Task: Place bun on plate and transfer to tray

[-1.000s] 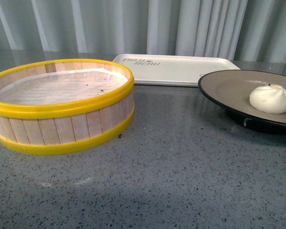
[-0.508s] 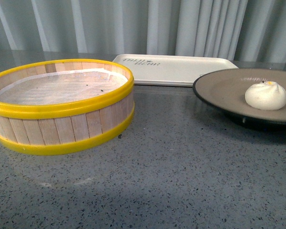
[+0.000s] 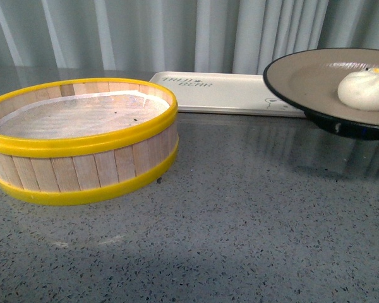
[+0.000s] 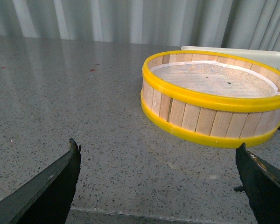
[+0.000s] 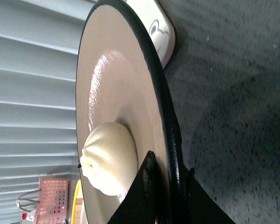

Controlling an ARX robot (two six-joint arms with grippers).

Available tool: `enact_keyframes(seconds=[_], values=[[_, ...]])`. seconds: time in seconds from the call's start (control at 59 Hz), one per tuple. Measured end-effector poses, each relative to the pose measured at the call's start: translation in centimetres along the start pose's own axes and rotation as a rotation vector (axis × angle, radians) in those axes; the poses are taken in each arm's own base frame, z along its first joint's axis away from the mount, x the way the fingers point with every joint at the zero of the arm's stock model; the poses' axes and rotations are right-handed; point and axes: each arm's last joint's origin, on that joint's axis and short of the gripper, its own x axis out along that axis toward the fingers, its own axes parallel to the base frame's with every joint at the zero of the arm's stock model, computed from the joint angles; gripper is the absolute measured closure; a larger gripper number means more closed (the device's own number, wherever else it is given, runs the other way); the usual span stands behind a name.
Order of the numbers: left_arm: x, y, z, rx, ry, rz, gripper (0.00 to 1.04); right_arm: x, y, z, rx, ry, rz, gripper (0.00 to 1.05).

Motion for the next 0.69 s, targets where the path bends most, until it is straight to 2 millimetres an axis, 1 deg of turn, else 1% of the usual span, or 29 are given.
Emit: enact_keyframes(seconds=[0.085,0.153,0.237,0.254,0.305,0.322,0.39,0.458,0.559,0.695], values=[[0.0,0.0,0.0,0.0,0.0,0.0,0.07,1.2,0.6,2.0,-0.007,-0.037,0.009,1.02],[0.0,0.0,0.0,0.0,0.0,0.0,0.07,2.9,1.3,3.8,-0.022,-0.052,0.016,1.02],[0.0,0.0,0.0,0.0,0.0,0.0,0.07,5.9,1.9,5.8,-0.023,-0.041,0.027,1.02],[0.0,0.0,0.0,0.0,0.0,0.0,0.07,6.8,2.0,6.3,-0.019,-0.037,0.026,1.02],[0.0,0.0,0.0,0.0,0.0,0.0,0.07,8.6,2.2,7.3,-0.014,-0.032,0.024,1.02],[0.0,0.0,0.0,0.0,0.0,0.0,0.07,9.6,2.3,7.6,-0.008,-0.025,0.02,1.02],[0.0,0.0,0.0,0.0,0.0,0.0,0.07,12.2,2.5,8.4,0.004,-0.014,0.006,1.02],[0.0,0.0,0.0,0.0,0.0,0.0,0.07,14.3,2.6,8.8,0.014,-0.001,-0.002,1.02],[0.0,0.0,0.0,0.0,0.0,0.0,0.07,16.1,2.8,9.0,0.017,0.015,0.002,1.02],[0.0,0.0,0.0,0.0,0.0,0.0,0.07,17.8,3.5,8.8,0.009,0.042,0.019,1.02]])
